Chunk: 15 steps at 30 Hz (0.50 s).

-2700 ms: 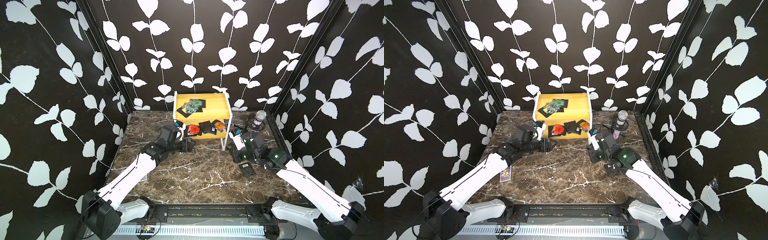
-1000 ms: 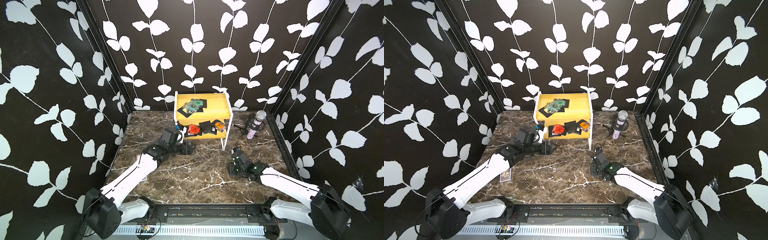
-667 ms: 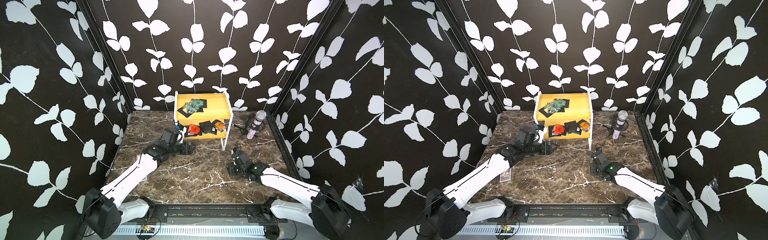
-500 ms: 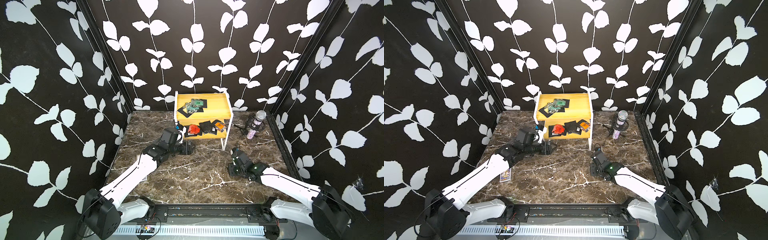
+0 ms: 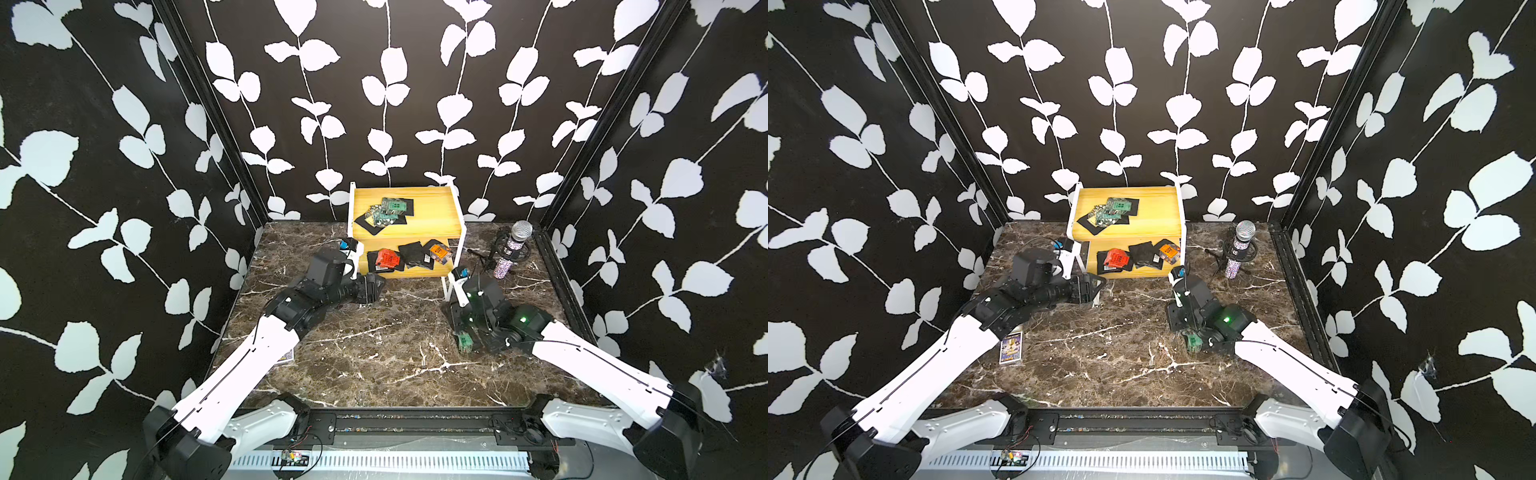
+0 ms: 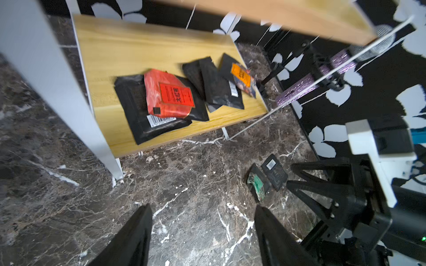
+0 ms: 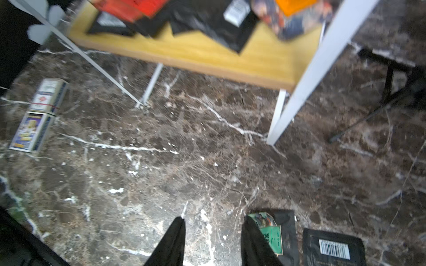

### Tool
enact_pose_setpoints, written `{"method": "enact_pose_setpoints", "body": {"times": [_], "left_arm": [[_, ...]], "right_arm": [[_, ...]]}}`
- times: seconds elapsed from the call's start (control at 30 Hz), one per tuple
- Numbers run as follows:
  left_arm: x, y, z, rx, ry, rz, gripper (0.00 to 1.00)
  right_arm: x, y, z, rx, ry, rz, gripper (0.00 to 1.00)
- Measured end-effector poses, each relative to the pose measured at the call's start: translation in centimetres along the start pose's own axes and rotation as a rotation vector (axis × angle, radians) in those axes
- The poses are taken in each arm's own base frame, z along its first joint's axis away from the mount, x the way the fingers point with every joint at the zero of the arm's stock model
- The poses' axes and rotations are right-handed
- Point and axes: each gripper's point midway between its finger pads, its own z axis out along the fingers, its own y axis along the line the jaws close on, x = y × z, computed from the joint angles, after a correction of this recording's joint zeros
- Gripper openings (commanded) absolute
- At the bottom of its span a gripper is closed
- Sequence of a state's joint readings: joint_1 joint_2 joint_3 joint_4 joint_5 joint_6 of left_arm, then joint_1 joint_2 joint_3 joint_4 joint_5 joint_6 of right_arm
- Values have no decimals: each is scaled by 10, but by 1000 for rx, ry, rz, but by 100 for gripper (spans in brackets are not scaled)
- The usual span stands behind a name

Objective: Remove the tea bags from the shelf
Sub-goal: Place the tea bag at the center of the board.

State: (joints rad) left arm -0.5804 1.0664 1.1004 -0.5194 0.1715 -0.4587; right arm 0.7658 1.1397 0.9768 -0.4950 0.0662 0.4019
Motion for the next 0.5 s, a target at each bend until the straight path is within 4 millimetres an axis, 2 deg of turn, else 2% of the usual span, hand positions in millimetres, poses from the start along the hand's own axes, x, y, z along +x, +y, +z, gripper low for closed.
{"method": "enact_pose_setpoints", "body": {"times": [0.27,0.5], "left_arm": [[-27,-12,-27,-4,-60,30,65],[-58,-28,-48,3,-115,58,66]], "right_arm": [[-57,34,-25,-123,-73,-26,48],[-96,45,-48,-160,-110,-30,48]]}}
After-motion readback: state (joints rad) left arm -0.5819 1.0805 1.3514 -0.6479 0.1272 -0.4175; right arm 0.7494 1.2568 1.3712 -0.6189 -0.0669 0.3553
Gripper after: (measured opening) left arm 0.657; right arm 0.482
